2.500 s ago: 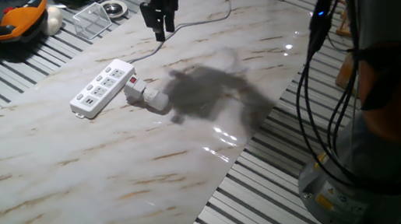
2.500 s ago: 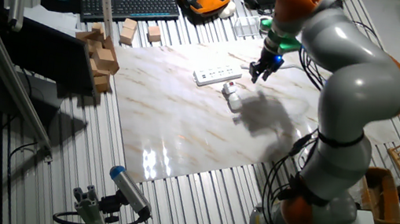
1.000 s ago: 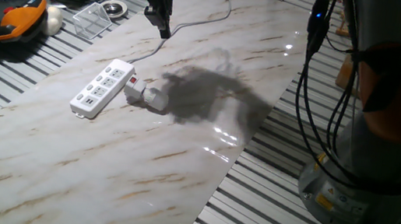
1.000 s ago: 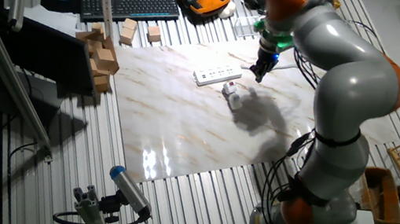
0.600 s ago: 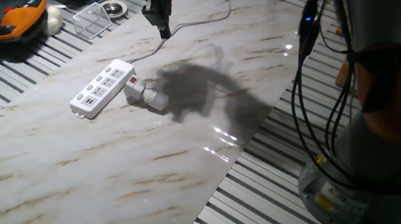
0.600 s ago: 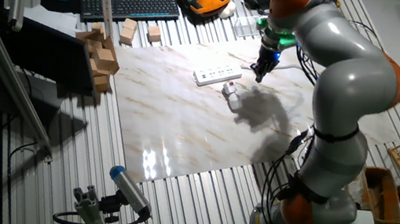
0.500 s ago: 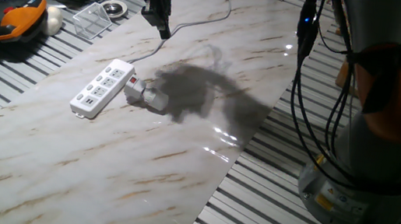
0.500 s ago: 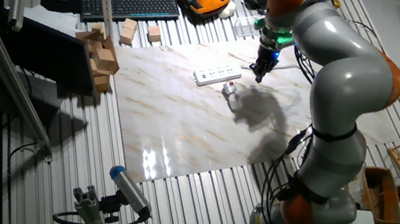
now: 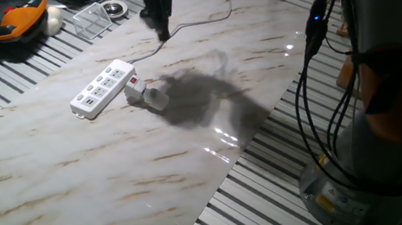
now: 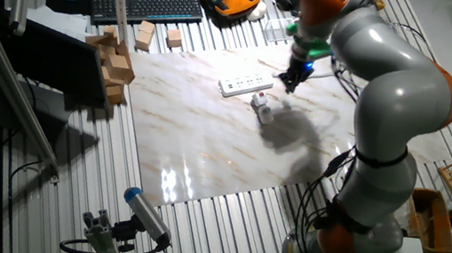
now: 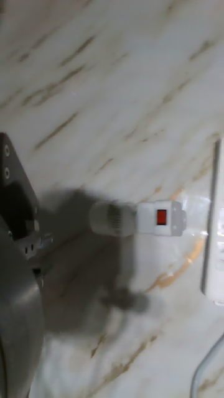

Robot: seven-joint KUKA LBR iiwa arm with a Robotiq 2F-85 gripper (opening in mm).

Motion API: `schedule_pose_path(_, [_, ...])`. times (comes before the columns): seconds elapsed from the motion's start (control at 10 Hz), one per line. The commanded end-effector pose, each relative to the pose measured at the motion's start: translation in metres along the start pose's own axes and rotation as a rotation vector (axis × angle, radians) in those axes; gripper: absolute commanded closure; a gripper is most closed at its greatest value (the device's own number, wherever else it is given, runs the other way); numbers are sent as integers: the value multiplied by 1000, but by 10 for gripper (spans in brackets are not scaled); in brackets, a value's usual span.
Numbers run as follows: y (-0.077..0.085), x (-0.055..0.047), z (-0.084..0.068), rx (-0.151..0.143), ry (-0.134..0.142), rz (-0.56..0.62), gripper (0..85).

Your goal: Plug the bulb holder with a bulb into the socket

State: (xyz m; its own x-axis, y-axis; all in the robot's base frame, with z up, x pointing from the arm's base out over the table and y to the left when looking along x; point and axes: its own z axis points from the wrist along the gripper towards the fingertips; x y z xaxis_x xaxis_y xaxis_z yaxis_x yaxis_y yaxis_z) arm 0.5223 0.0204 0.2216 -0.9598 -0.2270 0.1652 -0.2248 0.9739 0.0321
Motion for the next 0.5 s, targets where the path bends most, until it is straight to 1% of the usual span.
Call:
schedule_pose_path(0.0, [9, -8, 7, 13, -31, 3, 340])
schedule_pose_path(0.1, [11, -18, 15, 27, -41, -15, 340])
schedule_pose_path(0.2, [10, -29, 22, 32, -40, -37, 340])
schedule_pose_path(0.3, [7, -46, 34, 25, -42, -58, 340])
schedule_pose_path(0.4, [5, -58, 45, 21, -47, -69, 340])
